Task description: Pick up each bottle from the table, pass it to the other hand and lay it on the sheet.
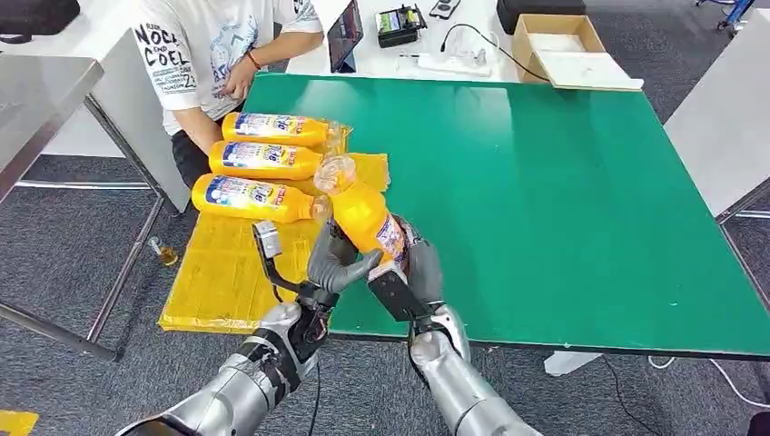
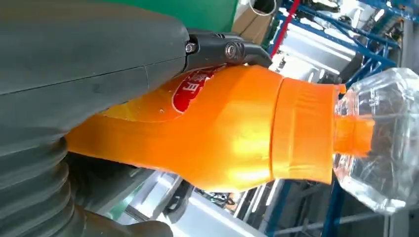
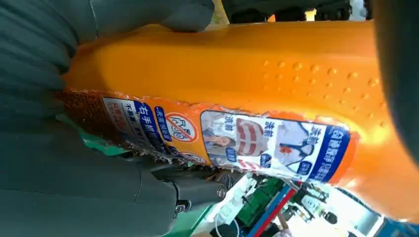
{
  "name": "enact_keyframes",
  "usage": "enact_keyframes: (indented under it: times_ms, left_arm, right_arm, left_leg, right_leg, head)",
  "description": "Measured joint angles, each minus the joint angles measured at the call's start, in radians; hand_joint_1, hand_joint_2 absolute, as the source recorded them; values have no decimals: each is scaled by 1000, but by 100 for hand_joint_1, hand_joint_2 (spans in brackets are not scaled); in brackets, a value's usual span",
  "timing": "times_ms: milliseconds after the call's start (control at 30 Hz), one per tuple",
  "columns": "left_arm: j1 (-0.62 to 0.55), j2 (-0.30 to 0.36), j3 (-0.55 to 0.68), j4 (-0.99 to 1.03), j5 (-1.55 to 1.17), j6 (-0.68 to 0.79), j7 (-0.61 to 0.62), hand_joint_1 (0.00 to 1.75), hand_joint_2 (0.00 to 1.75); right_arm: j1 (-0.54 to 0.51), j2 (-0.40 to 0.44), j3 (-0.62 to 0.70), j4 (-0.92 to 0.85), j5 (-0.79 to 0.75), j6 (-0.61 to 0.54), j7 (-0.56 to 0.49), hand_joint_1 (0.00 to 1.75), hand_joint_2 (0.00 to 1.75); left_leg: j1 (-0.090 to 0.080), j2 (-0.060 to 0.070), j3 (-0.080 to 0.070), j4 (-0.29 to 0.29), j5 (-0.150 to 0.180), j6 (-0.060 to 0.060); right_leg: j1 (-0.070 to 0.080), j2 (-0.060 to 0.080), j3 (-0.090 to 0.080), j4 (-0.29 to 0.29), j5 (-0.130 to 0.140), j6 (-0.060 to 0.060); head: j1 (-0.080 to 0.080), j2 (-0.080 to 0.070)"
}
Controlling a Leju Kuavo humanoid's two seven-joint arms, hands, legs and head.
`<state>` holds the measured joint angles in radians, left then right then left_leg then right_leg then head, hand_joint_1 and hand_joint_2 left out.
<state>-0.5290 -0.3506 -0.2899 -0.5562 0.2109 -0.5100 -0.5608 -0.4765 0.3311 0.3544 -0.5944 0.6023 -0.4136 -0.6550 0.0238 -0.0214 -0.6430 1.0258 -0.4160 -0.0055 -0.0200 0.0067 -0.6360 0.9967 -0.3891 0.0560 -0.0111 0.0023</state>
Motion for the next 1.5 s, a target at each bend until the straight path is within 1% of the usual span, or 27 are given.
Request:
enact_keyframes:
  times_ms: [233, 333, 367, 533, 800, 1100, 1133, 1167, 1333, 1500]
  left_arm:
    - [-1, 0, -2, 8, 22, 3, 10, 0, 175]
    - [-1, 1, -3, 32, 50, 4, 21, 0, 175]
    - [-1, 2, -3, 47, 93, 8, 38, 0, 175]
    - [1, 7, -7, 66, 114, 19, 46, 0, 175]
    - [0, 12, -16, 72, 89, 74, 24, 0, 175]
    - [0, 13, -17, 72, 82, 76, 20, 0, 175]
    - [0, 13, -17, 72, 81, 79, 20, 79, 175]
    - [1, 13, -18, 72, 77, 85, 17, 175, 175]
    - [0, 13, -22, 72, 61, 95, 2, 175, 175]
    - [0, 16, -23, 72, 82, 64, -6, 175, 175]
  right_arm:
    - [-4, 1, 10, 13, 8, 3, 13, 175, 175]
    - [-12, 1, 53, 51, -14, 7, 22, 175, 175]
    - [-16, 1, 79, 84, -37, 43, 21, 175, 175]
    - [-15, 0, 101, 116, -50, 60, 1, 175, 175]
    - [-6, 0, 158, 122, -79, 77, -6, 175, 175]
    - [-8, -1, 174, 124, -83, 77, -1, 175, 175]
    - [-8, -1, 174, 124, -83, 77, -1, 175, 175]
    - [-9, -1, 175, 125, -86, 77, -1, 175, 175]
    - [-11, -1, 193, 126, -114, 75, 3, 175, 175]
    - [-14, -2, 199, 129, -122, 74, 2, 175, 175]
  left_leg:
    - [0, 0, 0, 0, 0, 0]
    - [0, 0, 0, 0, 0, 0]
    - [0, 0, 0, 0, 0, 0]
    - [0, 0, 0, 0, 0, 0]
    - [0, 1, 0, 0, 0, 0]
    - [0, 1, 0, 0, 0, 0]
    - [0, 1, 0, 0, 0, 0]
    - [0, 1, 0, 0, 0, 0]
    - [0, 1, -1, 0, 0, 0]
    - [0, 1, 0, 0, 0, 0]
  right_leg:
    - [0, 0, 0, 0, 0, 0]
    - [0, 0, 0, 0, 0, 0]
    - [0, 0, -1, 0, 0, 0]
    - [0, 0, -1, 0, 0, 0]
    - [0, 1, -1, 0, 0, 0]
    - [0, 1, -2, 0, 0, 0]
    - [0, 1, -2, 0, 0, 0]
    - [0, 1, -2, 0, 0, 0]
    - [0, 1, -2, 0, 0, 0]
    - [0, 1, -2, 0, 0, 0]
  head:
    - [0, 0]
    - [0, 0]
    - [0, 0]
    - [0, 0]
    - [0, 0]
    - [0, 0]
    - [0, 0]
    - [0, 0]
    - [0, 0]
    - [0, 0]
